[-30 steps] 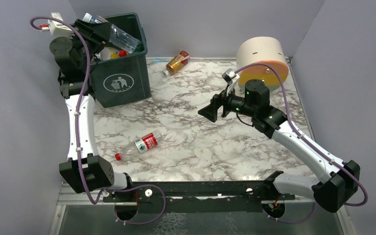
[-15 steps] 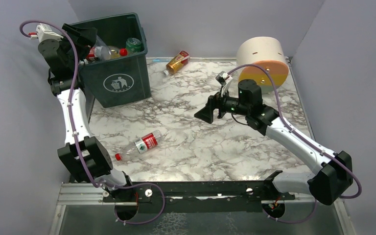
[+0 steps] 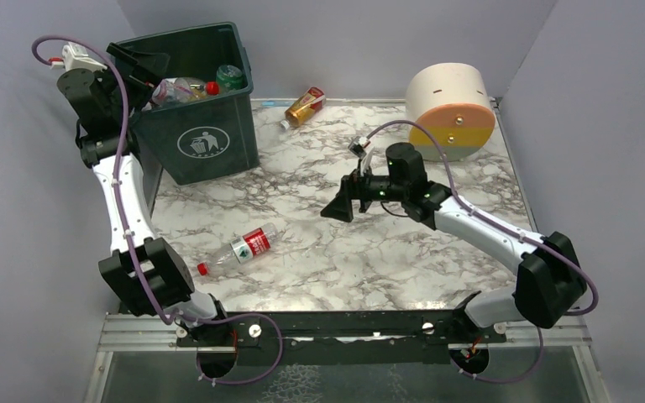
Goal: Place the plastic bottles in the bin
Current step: Place the plastic bottle in the trash bin.
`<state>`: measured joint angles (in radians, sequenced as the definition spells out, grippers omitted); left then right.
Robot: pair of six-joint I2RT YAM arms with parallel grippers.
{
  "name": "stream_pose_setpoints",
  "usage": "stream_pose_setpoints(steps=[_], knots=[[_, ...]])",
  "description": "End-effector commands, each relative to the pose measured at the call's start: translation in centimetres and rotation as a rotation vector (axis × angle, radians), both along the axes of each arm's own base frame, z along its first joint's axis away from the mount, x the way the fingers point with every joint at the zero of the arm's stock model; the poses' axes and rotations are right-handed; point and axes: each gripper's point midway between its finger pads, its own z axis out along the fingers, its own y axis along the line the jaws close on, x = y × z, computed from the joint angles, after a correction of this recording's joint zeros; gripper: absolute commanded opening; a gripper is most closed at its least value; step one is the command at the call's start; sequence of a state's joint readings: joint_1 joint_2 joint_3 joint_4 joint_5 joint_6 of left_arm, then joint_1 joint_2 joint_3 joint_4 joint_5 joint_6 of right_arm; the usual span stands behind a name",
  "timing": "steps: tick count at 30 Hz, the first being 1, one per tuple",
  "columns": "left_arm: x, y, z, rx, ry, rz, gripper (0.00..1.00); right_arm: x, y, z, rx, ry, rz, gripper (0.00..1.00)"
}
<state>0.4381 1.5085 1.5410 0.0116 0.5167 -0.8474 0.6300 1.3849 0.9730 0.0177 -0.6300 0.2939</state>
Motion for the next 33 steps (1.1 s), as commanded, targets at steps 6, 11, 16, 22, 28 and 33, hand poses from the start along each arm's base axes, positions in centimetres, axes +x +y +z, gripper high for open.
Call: stream_pose_setpoints(steps=[6, 11, 16, 22, 28, 33], knots=[[-6.7, -3.7, 7.1, 0.054, -0.124, -0.089, 0.99, -2.8, 5.8, -2.4, -0.025, -0.079, 0.222, 1.00], [-9.0, -5.2, 7.3, 0.043, -0.133, -0.111, 0.99, -3.1, 8.8, -4.2, -0.071, -0.189, 0.289, 1.00], [-11.3, -6.8, 6.9, 0.024, -0.142, -0.145, 0.99, -2.4, 11.7, -6.2, -0.115, -0.326, 0.340, 1.00], [-12.5, -7.9, 5.8, 0.010, -0.124, -0.177, 0.99, -2.0, 14.7, -8.5, -0.140, -0.485, 0.440, 1.00], [-12.7, -8.2, 4.6, -0.009, -0.103, -0.196, 0.99, -2.1, 17.0, -10.2, -0.172, -0.608, 0.519, 1.00], [-12.5, -8.3, 3.8, -0.015, -0.089, -0.204, 0.99, -2.8, 18.8, -10.9, -0.172, -0.654, 0.575, 1.00]])
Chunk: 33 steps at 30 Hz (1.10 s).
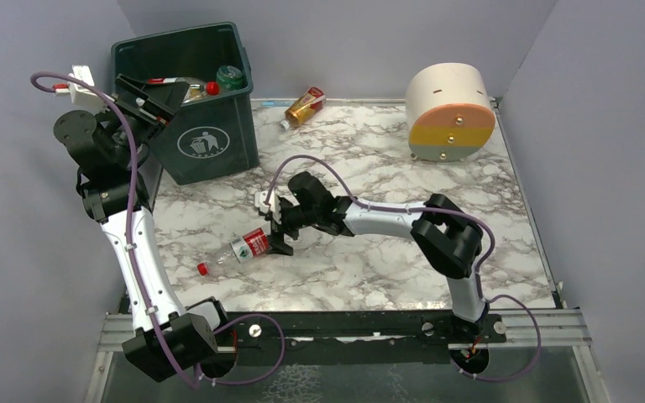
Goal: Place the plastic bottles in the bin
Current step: Place the plastic bottle in the trash bin, then pick up the plastic bottle at the center of the board.
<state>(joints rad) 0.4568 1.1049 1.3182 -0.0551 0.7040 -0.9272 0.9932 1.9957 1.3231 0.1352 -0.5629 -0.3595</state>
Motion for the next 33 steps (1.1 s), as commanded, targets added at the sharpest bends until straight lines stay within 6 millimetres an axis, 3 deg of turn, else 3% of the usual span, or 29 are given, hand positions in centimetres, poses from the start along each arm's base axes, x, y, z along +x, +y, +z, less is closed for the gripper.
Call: stream_pose_setpoints(steps=[1, 9, 16, 25, 33], knots=[[-0.7, -0.6, -0.1, 0.002, -0.004, -0.033, 0.99, 0.0, 2.3, 0.5, 0.034, -0.110, 0.071, 1.00], [-0.8, -0.9, -0.4, -0.001, 0.000, -0.050, 0.99, -1.1, 4.5, -2.5, -0.042, -0.108, 0.137, 1.00], [-0.7, -0.9, -0.8, -0.007, 0.011, -0.059, 0.99, -0.5, 4.5, -5.7, -0.126, -0.100, 0.107, 0.99], [-0.6, -0.9, -1.6, -0.013, 0.023, -0.059, 0.99, 0.3, 3.2, -6.0, -0.167, -0.110, 0.028, 0.66], [-0.9, -1.2, -2.0, -0.016, 0.027, -0.068, 0.99, -0.4, 1.4, -4.4, -0.159, -0.100, -0.009, 0.48]])
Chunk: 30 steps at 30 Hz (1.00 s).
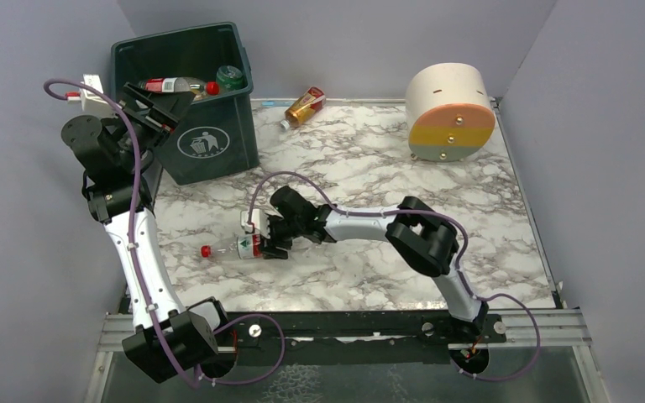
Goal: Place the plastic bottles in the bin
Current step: Pick up the plastic bottle at the center of the board.
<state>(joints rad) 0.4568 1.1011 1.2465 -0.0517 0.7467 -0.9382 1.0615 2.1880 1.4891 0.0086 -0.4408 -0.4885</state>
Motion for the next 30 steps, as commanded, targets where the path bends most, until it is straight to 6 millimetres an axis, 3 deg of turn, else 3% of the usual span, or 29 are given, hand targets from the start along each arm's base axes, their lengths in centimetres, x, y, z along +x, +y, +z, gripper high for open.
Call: stream_pose_setpoints(steps=[1, 11, 17, 23, 30], knots=[[-1.1, -0.7, 0.8, 0.018, -0.037, -0.025, 0.99, -0.5, -1.5, 2.0, 0.006, -0.009, -0.053, 0.47], [-1.5, -1.3, 0.7, 0.004, -0.039, -0.050, 0.99, -1.1, -5.8, 5.2, 0.037, -0.010, -0.193, 0.46], [-1.6, -1.9, 0.2, -0.014, -0.035, -0.079, 0.99, 0.0, -8.0, 6.3, 0.038, 0.037, -0.291, 0.44], [-1.6, -2.7, -0.2, -0.025, -0.030, -0.111, 0.99, 1.5, -10.4, 9.5, 0.129, 0.151, -0.365, 0.44], [-2.1, -4.9, -1.1, -0.028, -0.017, -0.181, 0.99, 3.4, -13.1, 14.6, 0.251, 0.241, -0.433, 0.45]])
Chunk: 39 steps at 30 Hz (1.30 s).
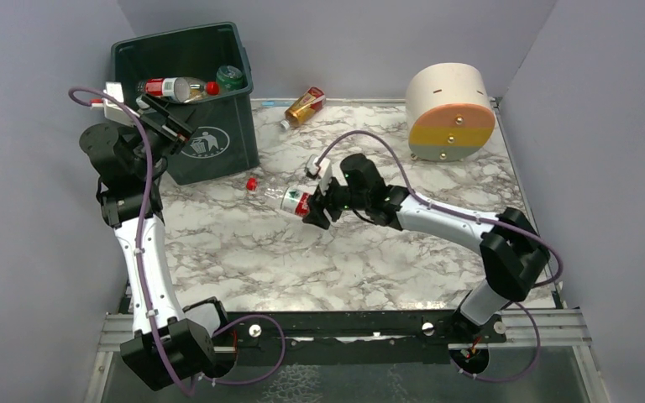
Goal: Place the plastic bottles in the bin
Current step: Pick up the plastic bottle at the center of the board.
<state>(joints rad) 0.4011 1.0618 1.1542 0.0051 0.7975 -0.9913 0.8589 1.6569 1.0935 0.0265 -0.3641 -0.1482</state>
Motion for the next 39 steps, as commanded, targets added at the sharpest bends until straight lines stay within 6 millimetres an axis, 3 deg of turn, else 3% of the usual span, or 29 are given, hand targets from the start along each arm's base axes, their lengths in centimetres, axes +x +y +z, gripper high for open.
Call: stream_pose_setpoints(steps=[1, 9, 18, 29, 39], knots=[[-1.3, -2.2, 0.2, 0.012, -0.030, -0.087, 0.99, -0.4, -0.7, 5.0, 0.142, 0.056, -0.003, 0.45], [-2.7, -4.4, -1.2, -0.014, -0.012, -0.162, 0.99, -0.5, -2.3, 9.2, 0.252, 0.101, -0.049, 0.46], [-2.3, -9.2, -3.3, -0.023, 0.011, -0.242, 0.99, -0.8, -2.2, 13.8, 0.424, 0.174, -0.027, 0.47], [-1.9, -11.8, -5.0, 0.007, 0.032, -0.255, 0.99, -0.4, -1.7, 16.7, 0.492, 0.156, -0.027, 0.46], [-2.0, -11.7, -4.0, 0.038, 0.015, -0.229, 0.99, 2.0, -2.4, 16.6, 0.441, 0.108, -0.153, 0.46]])
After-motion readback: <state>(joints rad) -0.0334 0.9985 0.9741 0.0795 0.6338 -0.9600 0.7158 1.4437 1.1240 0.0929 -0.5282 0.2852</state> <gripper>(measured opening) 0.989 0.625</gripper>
